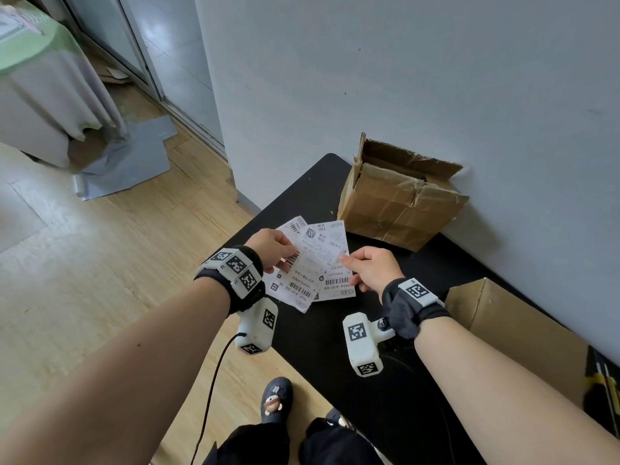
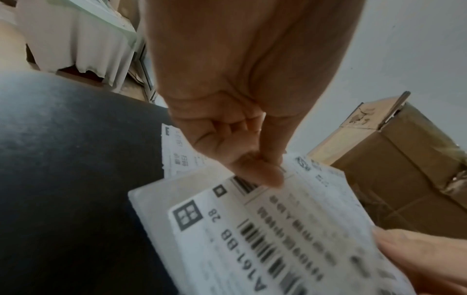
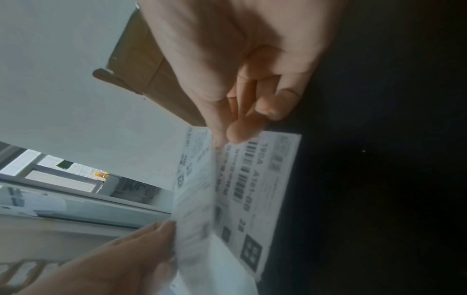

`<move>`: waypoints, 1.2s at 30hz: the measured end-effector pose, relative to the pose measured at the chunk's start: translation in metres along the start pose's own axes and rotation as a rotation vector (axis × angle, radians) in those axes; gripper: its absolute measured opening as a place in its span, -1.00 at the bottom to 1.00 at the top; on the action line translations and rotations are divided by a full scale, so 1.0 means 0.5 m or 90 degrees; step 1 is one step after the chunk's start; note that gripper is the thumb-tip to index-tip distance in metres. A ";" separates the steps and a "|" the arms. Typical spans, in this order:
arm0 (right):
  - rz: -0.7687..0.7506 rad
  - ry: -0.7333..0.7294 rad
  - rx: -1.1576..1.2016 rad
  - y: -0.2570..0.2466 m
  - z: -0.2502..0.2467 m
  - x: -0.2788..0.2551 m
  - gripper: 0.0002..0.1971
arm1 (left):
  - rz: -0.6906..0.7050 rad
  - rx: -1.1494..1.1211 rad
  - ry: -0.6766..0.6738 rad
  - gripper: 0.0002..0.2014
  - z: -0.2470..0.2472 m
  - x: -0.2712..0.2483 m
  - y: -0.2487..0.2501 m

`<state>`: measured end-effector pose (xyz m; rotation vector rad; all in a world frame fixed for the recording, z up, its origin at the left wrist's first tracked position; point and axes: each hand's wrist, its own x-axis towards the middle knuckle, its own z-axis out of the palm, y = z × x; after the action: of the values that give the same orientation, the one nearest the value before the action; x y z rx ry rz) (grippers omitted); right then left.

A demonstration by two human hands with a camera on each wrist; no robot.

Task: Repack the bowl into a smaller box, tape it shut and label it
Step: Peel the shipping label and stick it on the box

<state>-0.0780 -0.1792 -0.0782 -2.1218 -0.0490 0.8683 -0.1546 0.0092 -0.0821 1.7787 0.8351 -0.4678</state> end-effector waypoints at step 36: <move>-0.147 0.245 0.086 -0.047 -0.225 -0.137 -0.89 | 0.202 0.105 -0.156 -0.88 0.049 -0.114 0.167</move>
<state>-0.0570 -0.2618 0.0244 -2.0713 -0.0335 0.3124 -0.1305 -0.0474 0.0018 1.9158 0.3423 -0.5420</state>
